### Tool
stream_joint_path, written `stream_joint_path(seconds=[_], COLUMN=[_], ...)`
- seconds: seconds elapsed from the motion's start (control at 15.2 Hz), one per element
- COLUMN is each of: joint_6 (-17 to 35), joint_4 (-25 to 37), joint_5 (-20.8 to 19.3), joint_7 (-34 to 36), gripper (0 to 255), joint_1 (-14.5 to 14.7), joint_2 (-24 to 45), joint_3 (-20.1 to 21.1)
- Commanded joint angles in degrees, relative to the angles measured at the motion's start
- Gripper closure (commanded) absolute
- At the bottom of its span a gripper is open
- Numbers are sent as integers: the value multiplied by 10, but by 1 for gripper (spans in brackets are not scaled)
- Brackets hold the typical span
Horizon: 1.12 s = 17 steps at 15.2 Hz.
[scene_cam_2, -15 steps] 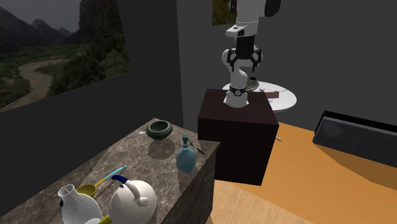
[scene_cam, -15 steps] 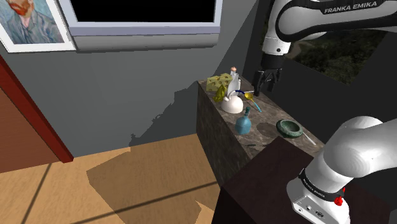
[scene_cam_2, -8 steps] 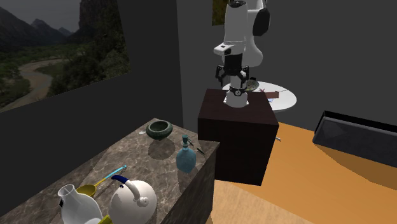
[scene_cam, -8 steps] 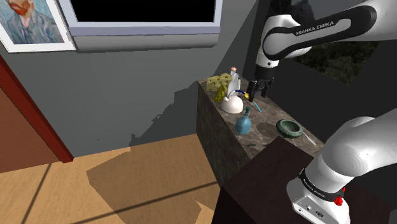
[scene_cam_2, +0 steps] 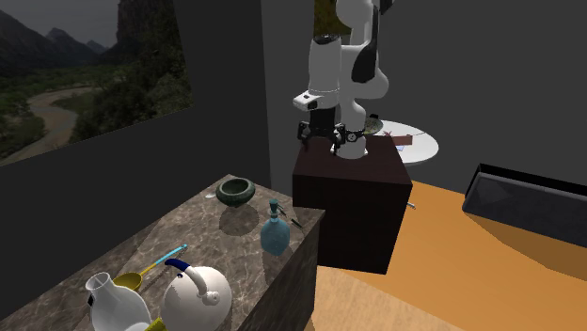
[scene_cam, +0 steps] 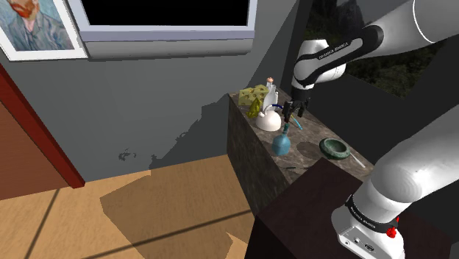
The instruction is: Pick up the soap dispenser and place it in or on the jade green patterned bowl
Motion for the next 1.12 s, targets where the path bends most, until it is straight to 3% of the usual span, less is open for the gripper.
stream_joint_path(seconds=[0.0, 0.53, 0.92, 1.06], joint_6=[37, 145, 194, 201], joint_4=[13, 95, 186, 189], joint_5=[1, 38, 79, 82], joint_7=[-14, -80, -129, -132], gripper=[0, 0, 0, 0], joint_1=[-5, -28, -63, -65], joint_2=[45, 219, 349, 358], joint_3=[-10, -34, -29, -27])
